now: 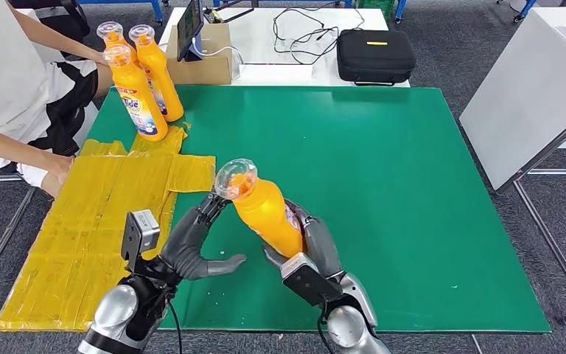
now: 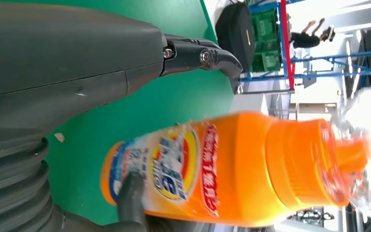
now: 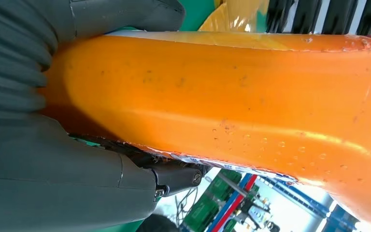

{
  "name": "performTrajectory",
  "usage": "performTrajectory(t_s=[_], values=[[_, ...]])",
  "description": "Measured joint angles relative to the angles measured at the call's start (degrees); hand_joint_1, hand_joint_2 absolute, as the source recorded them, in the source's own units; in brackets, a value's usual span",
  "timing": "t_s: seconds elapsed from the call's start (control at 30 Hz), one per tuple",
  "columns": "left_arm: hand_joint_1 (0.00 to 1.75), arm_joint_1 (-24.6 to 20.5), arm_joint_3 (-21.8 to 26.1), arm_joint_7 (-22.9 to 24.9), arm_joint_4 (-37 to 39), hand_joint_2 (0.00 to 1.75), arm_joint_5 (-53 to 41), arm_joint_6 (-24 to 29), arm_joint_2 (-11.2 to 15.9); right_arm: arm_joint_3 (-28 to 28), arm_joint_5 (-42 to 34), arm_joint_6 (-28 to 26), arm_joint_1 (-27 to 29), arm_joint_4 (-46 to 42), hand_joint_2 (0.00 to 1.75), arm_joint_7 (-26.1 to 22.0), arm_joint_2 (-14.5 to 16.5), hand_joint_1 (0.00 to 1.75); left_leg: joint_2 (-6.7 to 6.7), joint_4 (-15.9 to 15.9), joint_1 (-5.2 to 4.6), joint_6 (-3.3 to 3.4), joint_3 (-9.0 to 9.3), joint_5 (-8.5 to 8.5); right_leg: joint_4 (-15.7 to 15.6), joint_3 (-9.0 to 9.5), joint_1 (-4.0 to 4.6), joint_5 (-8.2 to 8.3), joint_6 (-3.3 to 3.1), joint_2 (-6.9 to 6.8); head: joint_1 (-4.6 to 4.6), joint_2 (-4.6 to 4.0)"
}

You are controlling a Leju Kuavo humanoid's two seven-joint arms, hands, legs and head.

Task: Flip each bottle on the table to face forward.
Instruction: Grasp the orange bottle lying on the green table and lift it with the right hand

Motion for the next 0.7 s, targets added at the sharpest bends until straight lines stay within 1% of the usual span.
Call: performTrajectory(t_s=[0.13,0.3,0.47,0.7], values=[[0.0,-0.06,-0.49,0.04,0.01,1.75,0.77,-0.41,0.16,0.76,0.09,0.01,-0.35,0.72,1.75,-0.02,0.1,1.75,0.0,0.0,0.01,0.0,0.0,0.0,0.0,-0.01,0.0,0.0,0.0,0.0,0.0,0.0],[0.0,-0.81,-1.84,0.31,0.48,1.75,3.87,-2.23,0.2,2.8,0.29,0.13,-1.45,1.14,1.75,-0.25,0.68,1.75,0.04,0.0,0.02,0.0,0.0,0.0,0.0,-0.03,0.0,0.0,0.0,0.0,0.01,0.0],[0.0,-1.81,-2.76,0.36,1.32,1.75,4.79,-2.27,0.19,4.67,0.94,-0.04,-2.45,1.28,1.75,-0.23,1.4,1.75,0.03,0.0,0.03,0.0,0.0,0.0,0.0,-0.02,0.01,0.0,0.0,0.0,0.0,0.0],[0.0,-2.4,-2.92,0.46,1.83,1.75,5.04,-2.22,0.19,5.4,0.96,-0.49,-2.74,1.65,1.75,-0.15,1.46,1.75,0.03,0.0,0.01,0.0,-0.01,0.0,0.0,-0.02,0.0,0.0,0.0,0.0,0.01,0.0]])
